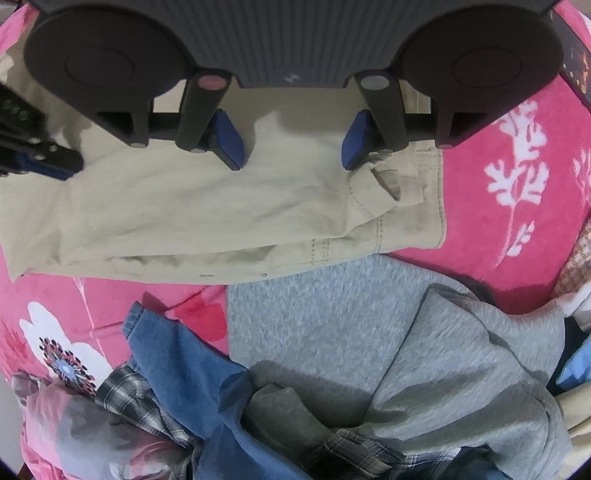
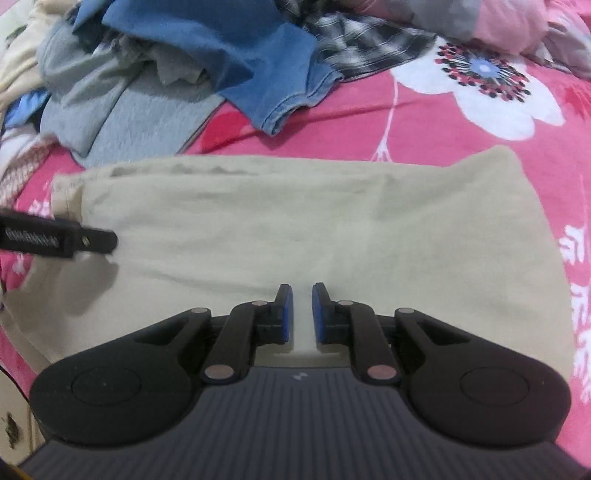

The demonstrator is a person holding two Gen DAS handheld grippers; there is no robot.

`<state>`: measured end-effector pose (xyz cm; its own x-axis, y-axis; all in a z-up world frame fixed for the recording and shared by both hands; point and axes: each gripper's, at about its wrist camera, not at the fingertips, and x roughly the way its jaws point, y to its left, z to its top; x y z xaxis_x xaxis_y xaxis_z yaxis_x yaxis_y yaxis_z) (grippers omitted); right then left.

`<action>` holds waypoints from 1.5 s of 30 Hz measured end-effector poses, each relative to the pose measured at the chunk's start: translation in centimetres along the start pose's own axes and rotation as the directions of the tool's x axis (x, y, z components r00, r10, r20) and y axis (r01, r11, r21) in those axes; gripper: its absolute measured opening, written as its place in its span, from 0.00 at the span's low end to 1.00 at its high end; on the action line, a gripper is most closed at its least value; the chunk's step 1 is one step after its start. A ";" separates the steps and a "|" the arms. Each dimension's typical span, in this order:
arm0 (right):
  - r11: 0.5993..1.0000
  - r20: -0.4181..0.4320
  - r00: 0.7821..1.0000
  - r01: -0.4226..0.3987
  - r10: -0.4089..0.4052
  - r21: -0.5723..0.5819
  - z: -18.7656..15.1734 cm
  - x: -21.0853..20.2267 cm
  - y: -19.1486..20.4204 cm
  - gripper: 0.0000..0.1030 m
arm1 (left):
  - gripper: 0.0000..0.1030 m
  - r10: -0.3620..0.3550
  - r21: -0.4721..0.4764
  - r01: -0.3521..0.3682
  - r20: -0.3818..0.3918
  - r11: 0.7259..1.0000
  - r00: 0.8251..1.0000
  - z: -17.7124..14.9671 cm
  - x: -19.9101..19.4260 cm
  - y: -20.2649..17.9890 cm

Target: Fold clothes

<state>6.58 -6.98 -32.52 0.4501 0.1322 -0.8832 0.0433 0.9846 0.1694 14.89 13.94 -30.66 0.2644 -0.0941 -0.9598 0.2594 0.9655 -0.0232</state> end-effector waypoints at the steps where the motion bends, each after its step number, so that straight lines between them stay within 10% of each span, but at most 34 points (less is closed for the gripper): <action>1: 1.000 0.010 1.000 -0.008 0.008 0.008 0.0 -0.7 0.1 0.11 | 0.59 0.003 0.001 -0.003 -0.001 1.000 1.000 0.0 0.0 -0.1; 9: 0.992 0.032 0.993 -0.114 0.116 -0.044 -2.3 -4.3 2.9 0.11 | 0.60 0.021 0.013 -0.021 0.000 1.000 1.000 -0.2 0.1 -0.5; 12: 0.991 -0.078 0.993 -0.100 0.093 -0.089 -4.8 -1.9 4.2 0.11 | 0.60 0.020 0.018 -0.020 -0.002 1.000 1.000 -0.2 0.2 -0.5; 45: 0.989 -0.025 0.995 -0.101 0.099 -0.111 -8.2 -2.2 6.3 0.12 | 0.71 -0.014 0.044 0.011 0.066 0.999 0.998 -1.2 0.0 -0.3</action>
<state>-1.42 -0.16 -33.12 0.4294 0.2317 -0.8729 -0.1016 0.9728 0.2082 13.66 13.96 -30.99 0.3215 -0.1230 -0.9389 0.3027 0.9528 -0.0211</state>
